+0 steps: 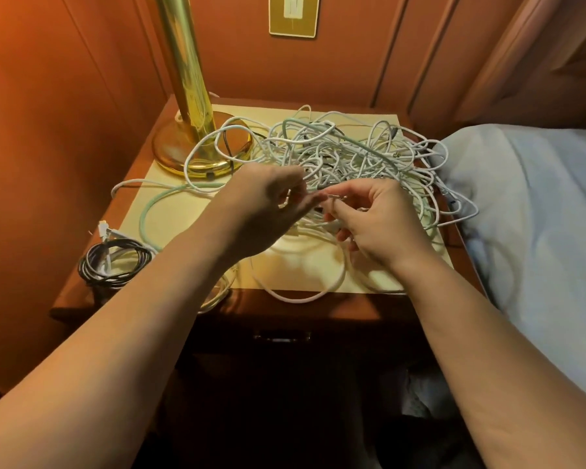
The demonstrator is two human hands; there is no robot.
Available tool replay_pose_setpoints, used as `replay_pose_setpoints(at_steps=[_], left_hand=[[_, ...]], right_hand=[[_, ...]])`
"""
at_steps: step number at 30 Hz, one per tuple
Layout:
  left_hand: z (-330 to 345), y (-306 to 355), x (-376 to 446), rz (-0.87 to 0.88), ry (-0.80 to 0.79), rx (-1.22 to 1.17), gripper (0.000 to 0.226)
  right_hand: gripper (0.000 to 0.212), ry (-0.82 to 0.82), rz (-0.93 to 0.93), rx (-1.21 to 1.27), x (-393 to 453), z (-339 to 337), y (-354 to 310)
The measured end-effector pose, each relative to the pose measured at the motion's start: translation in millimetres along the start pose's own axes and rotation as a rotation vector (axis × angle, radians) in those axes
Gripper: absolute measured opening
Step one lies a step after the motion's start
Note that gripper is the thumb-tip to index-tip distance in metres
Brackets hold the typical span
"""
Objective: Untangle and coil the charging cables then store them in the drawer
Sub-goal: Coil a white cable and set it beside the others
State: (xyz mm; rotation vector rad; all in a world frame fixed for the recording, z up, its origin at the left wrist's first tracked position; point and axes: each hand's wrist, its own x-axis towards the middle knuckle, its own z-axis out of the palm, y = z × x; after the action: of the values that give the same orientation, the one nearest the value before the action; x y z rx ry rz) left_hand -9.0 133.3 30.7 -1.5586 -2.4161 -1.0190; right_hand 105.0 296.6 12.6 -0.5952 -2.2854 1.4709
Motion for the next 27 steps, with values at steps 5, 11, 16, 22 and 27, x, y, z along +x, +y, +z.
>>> replay_pose_setpoints(at_steps=[5, 11, 16, 22, 27], left_hand=[[-8, -4, 3, -0.141, 0.005, -0.519, 0.038], [-36, -5, 4, -0.239, 0.061, -0.985, 0.029], [-45, -13, 2, -0.342, 0.253, -1.246, 0.039], [-20, 1, 6, -0.201, 0.228, -0.592, 0.031], [14, 8, 4, -0.231, 0.126, -0.229, 0.045]], right_hand=[[0.014, 0.01, 0.11, 0.057, 13, 0, 3], [0.014, 0.006, 0.211, 0.137, 23, 0, 0], [0.016, 0.021, 0.224, 0.154, 25, 0, -6], [0.013, 0.069, 0.242, 0.118, 28, 6, 1], [0.019, 0.072, 0.217, 0.067, 30, 8, 4]])
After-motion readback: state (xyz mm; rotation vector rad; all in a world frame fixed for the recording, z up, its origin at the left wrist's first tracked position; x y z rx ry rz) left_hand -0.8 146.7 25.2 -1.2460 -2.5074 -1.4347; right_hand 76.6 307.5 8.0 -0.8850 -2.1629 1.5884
